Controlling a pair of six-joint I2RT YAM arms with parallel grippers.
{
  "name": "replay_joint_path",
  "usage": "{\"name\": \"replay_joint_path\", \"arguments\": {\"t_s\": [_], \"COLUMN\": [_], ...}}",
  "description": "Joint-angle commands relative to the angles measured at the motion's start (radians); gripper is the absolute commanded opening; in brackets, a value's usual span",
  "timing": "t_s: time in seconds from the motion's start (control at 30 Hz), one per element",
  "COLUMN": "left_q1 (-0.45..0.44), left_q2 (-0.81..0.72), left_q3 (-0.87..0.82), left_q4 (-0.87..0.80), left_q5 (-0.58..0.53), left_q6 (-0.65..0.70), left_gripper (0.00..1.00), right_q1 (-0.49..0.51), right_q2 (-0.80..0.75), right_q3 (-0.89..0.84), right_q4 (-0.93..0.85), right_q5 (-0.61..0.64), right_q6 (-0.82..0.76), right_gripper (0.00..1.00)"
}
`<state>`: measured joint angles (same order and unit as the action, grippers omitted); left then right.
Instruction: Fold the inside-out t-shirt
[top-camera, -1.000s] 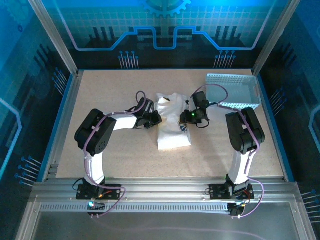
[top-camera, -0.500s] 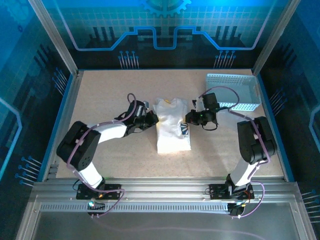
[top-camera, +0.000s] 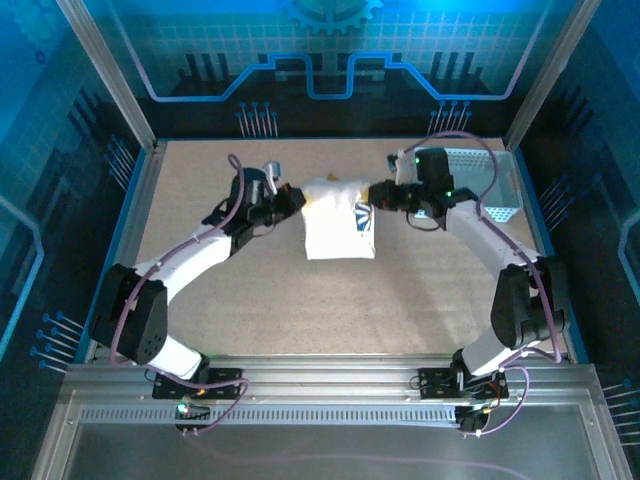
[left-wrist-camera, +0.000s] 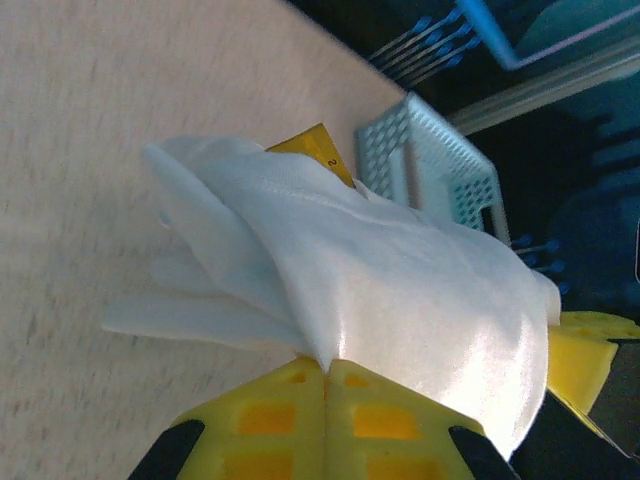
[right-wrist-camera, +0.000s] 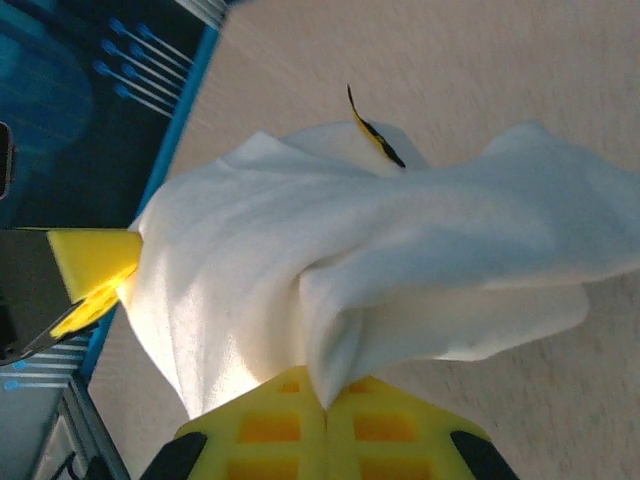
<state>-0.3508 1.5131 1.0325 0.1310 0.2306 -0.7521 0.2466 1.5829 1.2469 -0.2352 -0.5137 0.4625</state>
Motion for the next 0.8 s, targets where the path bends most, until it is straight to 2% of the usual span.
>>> {"name": "replay_joint_path", "arguments": {"t_s": [0.0, 0.2, 0.4, 0.57, 0.77], "left_q1": [0.047, 0.071, 0.078, 0.078, 0.076], "left_q2": [0.049, 0.168, 0.211, 0.214, 0.113], "left_q3": [0.147, 0.310, 0.252, 0.191, -0.016], "left_q4": [0.007, -0.011, 0.094, 0.134, 0.290], "left_q5": [0.037, 0.055, 0.042, 0.073, 0.084], "left_q6": [0.087, 0.163, 0.193, 0.205, 0.202], "left_gripper": [0.00, 0.00, 0.00, 0.00, 0.00], "right_q1": [-0.012, -0.013, -0.010, 0.014, 0.047], "right_q2": [0.062, 0.217, 0.266, 0.248, 0.113], "right_q3": [0.142, 0.315, 0.331, 0.255, 0.037], "right_q4": [-0.001, -0.047, -0.044, -0.017, 0.096], "right_q5": [0.009, 0.080, 0.113, 0.127, 0.149], "right_q6": [-0.071, -0.139, -0.199, -0.232, -0.256], "right_gripper": [0.00, 0.00, 0.00, 0.00, 0.00]}}
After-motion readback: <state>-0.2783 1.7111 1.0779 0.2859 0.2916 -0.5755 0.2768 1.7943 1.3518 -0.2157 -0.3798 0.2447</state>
